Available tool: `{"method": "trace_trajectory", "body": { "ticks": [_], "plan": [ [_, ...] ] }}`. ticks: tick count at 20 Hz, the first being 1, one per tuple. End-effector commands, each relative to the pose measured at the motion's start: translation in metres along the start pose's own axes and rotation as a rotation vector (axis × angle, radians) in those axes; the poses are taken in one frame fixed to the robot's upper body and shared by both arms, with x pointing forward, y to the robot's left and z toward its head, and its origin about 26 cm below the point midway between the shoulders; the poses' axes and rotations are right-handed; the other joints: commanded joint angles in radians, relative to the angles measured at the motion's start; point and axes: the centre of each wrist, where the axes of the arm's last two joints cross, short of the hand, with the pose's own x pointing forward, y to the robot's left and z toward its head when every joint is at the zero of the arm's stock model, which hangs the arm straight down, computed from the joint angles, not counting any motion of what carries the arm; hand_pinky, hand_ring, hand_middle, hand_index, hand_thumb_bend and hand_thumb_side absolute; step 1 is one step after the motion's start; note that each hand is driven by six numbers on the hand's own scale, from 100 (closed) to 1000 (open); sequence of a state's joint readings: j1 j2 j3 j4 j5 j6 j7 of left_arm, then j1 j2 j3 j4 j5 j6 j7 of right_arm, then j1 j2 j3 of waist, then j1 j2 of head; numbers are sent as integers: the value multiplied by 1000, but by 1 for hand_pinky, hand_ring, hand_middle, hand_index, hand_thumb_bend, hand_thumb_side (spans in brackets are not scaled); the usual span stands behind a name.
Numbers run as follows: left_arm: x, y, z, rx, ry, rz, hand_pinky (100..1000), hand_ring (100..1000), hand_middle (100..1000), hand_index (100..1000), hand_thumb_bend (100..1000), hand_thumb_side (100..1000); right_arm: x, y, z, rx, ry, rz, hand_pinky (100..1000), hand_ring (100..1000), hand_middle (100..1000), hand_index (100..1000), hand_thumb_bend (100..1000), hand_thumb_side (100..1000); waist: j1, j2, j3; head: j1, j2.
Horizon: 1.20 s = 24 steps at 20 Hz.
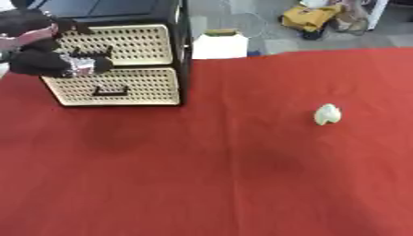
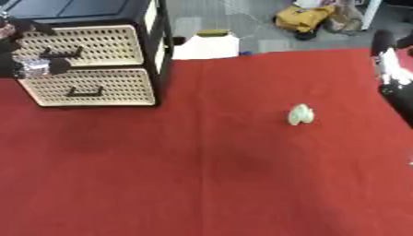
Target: Pick up objects from table and place into drawer.
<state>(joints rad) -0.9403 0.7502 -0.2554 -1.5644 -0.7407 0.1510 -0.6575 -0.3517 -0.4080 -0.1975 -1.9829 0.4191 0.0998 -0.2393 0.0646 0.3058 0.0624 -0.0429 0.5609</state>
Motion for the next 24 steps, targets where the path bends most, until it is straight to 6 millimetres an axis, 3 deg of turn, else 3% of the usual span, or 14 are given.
{"method": "trace_trajectory", "body": {
  "ticks": [1,12,24],
  "plan": [
    [-9,13,6,42,47,-10,100,100,100,943,589,1000,5,-6,-5,-17,-27,3,708,821,545,812,349,703,-4,-21,-2,1,-10],
    [-14,-3,-14,6,80,-10,100,100,100,989,608,1000,6,-6,-6,-19,-33,0,710,822,546,812,352,704,-4,-10,-16,10,-20],
    [-15,-11,-24,-6,101,-31,100,100,100,971,610,1000,6,-6,-6,-20,-35,-4,711,823,545,812,352,704,1,-2,-26,13,-26]
  ]
}}
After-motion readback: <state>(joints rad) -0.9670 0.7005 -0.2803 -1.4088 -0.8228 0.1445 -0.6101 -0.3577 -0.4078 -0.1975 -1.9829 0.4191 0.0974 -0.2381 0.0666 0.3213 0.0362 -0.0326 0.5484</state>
